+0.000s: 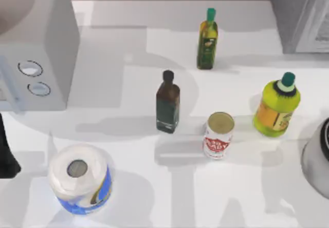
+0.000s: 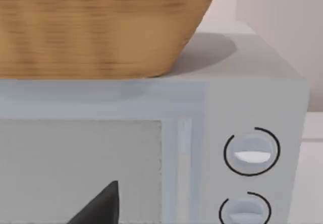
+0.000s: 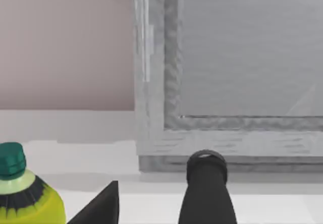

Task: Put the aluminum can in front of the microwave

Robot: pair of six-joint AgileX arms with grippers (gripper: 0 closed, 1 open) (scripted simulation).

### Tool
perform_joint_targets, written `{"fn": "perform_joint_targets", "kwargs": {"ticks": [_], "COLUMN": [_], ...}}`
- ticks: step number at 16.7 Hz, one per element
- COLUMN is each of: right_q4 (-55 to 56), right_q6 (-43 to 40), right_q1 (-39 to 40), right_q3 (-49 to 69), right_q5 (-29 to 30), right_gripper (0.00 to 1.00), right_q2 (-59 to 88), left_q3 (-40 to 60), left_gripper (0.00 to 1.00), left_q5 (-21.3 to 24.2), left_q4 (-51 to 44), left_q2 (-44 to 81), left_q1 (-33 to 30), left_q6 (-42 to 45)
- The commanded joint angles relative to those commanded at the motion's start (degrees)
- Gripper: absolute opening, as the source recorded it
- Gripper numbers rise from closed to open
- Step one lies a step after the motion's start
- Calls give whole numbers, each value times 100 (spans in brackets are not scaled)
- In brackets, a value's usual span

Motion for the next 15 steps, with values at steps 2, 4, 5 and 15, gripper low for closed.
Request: {"fn": "perform_joint_targets", "kwargs": {"ticks": [2,4,5,15], "right_q4": [0,0,0,0], "right_q6": [0,0,0,0], "right_q1": [0,0,0,0], "right_q3": [0,0,0,0], "right_q5": [0,0,0,0], "right_gripper": [100,100,100,100], "right_q2": [0,0,0,0], "left_q3": [0,153,309,4250], "left_gripper": [100,100,100,100], "left_q5": [0,6,11,50], "left_q4": [0,-92,-185,-2623], "left_q2": [0,165,332,4501], "left_q1": [0,-83,-164,-1934], "left_q6": [0,-5,-11,-164]}}
